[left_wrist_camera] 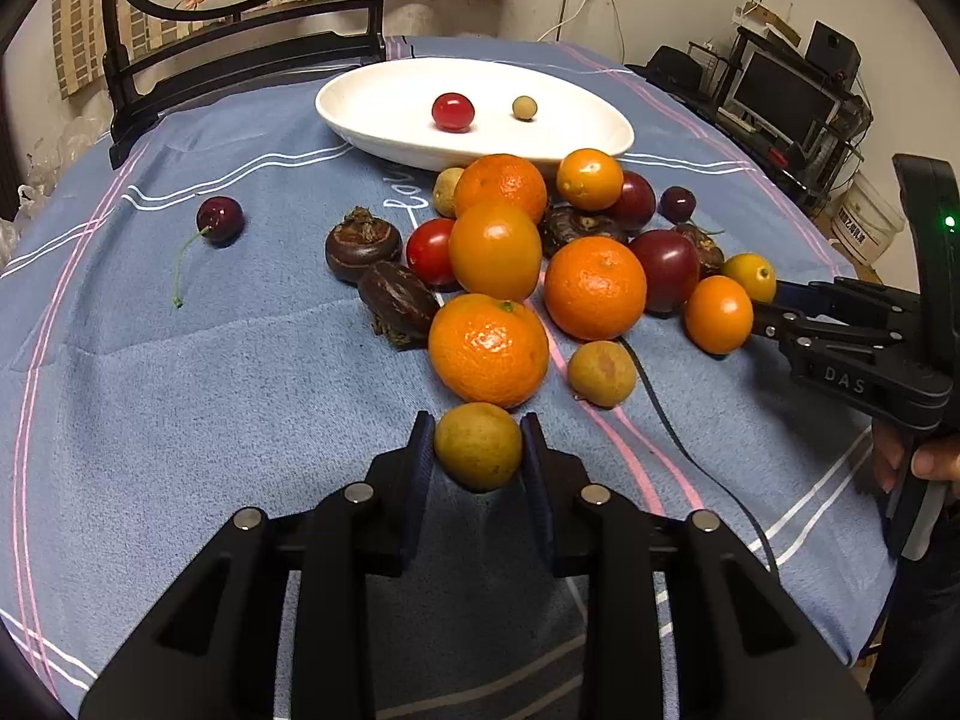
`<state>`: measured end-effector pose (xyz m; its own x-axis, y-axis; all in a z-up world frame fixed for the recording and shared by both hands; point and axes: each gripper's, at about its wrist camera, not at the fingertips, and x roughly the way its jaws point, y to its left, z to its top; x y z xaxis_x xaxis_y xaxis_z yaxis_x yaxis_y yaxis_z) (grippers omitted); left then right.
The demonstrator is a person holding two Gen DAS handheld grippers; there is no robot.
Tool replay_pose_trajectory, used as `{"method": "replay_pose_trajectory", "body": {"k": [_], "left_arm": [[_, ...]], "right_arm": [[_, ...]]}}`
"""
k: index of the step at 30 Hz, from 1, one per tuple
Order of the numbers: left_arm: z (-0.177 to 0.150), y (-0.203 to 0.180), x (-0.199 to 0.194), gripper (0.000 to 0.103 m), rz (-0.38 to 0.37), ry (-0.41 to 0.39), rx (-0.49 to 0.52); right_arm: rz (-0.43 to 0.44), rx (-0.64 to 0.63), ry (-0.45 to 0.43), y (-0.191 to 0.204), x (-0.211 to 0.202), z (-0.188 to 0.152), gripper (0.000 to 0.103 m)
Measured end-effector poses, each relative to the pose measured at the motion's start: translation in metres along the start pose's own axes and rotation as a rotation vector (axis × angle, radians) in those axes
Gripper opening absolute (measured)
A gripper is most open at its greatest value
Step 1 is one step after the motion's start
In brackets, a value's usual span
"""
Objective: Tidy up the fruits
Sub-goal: 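Drop the tan fruit on the plate with the left gripper while the right drops a yellow kumquat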
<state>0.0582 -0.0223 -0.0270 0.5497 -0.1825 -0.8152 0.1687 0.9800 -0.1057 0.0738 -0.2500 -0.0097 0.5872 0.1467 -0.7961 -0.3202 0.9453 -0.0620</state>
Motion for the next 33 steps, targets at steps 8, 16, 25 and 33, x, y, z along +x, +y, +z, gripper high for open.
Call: {"method": "replay_pose_trajectory", "body": {"k": [8,16,25,33], "left_arm": [[0.0,0.001,-0.001,0.027,0.004,-0.002,-0.001],[0.01,-0.011,-0.037,0.027,-0.041,-0.094,0.058],[0.116,0.001,-0.026,0.027,0.035,-0.205,-0.035],[0.153,0.019,0.043,0.027,0.062,-0.147,-0.12]], "right_arm": [[0.027,0.044,-0.063,-0.009,-0.027,-0.007,0.036],[0.099,0.016,-0.185,0.004,-0.061,0.024,0.036],[0.162,0.017,-0.186,0.032,-0.024,0.107,0.037],[0.182,0.078,-0.11,0.026,0.032,0.114,0.037]]}}
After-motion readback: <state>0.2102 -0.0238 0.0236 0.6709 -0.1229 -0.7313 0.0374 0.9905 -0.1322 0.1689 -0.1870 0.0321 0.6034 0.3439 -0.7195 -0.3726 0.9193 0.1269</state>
